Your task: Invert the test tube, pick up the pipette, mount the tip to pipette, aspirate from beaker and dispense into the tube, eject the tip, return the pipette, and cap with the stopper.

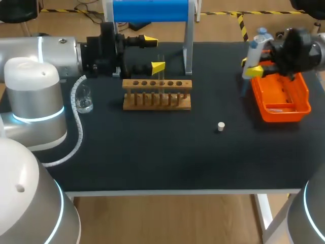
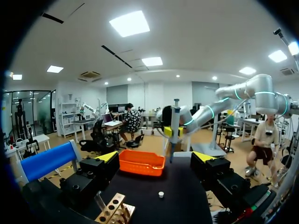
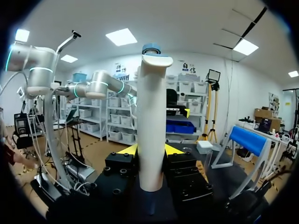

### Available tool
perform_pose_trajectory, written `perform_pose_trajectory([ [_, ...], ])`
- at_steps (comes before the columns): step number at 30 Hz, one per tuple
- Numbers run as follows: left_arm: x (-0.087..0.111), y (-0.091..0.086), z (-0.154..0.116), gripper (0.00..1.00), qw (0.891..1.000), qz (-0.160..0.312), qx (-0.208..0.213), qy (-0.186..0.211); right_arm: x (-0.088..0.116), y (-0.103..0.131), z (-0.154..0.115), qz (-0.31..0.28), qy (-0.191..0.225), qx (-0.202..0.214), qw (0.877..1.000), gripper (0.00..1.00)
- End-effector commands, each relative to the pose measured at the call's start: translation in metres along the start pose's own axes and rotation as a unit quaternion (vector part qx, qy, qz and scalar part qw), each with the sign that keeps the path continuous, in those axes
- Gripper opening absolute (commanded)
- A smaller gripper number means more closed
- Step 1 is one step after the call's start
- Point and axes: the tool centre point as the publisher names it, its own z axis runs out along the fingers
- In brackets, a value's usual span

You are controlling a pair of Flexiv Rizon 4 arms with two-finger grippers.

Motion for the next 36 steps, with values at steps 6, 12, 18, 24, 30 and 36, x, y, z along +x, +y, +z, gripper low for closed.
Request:
perform_pose_trajectory([
  [6,-0.001,0.000,0.001,1.00,1.000,0.000,-0.001,0.001,0.006,0.003,0.005,0.000,-0.043,0.004,0.999,0.00],
  [12,-0.001,0.000,0.001,1.00,1.000,0.000,-0.001,0.001,0.006,0.003,0.005,0.000,-0.043,0.004,0.999,0.00],
  [18,-0.001,0.000,0.001,1.00,1.000,0.000,-0.001,0.001,0.008,0.002,0.013,-0.002,-0.039,0.008,0.999,0.00],
  [24,-0.001,0.000,0.001,1.00,1.000,0.000,-0.001,0.001,0.013,-0.002,0.064,0.013,-0.037,-0.008,0.999,0.00],
  [30,-0.001,0.000,0.001,1.00,1.000,0.000,-0.001,0.001,0.010,-0.006,0.111,0.029,-0.043,-0.014,0.999,0.00],
  [36,-0.001,0.000,0.001,1.00,1.000,0.000,-0.001,0.001,0.005,-0.005,0.142,0.033,-0.048,-0.011,0.998,0.00],
])
